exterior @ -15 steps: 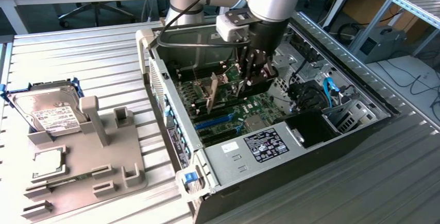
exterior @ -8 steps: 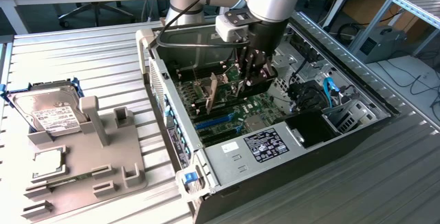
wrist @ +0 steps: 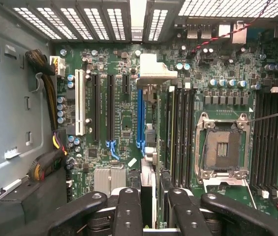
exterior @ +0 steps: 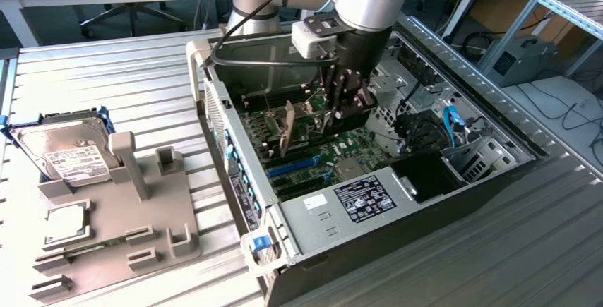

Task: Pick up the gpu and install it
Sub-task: 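Insert the gpu into the slot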

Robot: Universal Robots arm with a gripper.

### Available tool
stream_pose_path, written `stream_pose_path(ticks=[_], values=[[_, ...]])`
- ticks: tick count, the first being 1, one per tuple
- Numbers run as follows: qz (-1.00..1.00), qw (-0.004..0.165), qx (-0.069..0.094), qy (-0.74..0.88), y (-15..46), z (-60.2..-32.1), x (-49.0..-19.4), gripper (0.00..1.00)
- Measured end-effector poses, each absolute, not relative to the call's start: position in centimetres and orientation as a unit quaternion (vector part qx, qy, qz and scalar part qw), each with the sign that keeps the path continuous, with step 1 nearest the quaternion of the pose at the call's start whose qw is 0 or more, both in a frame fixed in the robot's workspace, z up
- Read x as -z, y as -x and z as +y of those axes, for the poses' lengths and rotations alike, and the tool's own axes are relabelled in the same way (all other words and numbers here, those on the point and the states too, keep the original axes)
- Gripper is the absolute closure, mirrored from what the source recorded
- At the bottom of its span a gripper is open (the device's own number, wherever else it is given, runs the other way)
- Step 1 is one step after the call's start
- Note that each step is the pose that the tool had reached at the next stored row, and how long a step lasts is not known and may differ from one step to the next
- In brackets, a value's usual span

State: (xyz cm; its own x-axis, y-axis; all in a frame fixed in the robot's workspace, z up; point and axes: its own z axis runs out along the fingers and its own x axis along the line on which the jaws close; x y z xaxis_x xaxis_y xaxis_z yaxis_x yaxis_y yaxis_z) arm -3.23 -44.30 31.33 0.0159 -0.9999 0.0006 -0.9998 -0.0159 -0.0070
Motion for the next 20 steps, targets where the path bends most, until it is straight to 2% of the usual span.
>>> stream_pose_path(ticks=[20], values=[[0.701, 0.002, 0.003, 0.713, 3.8, -44.94, -31.21, 0.74]])
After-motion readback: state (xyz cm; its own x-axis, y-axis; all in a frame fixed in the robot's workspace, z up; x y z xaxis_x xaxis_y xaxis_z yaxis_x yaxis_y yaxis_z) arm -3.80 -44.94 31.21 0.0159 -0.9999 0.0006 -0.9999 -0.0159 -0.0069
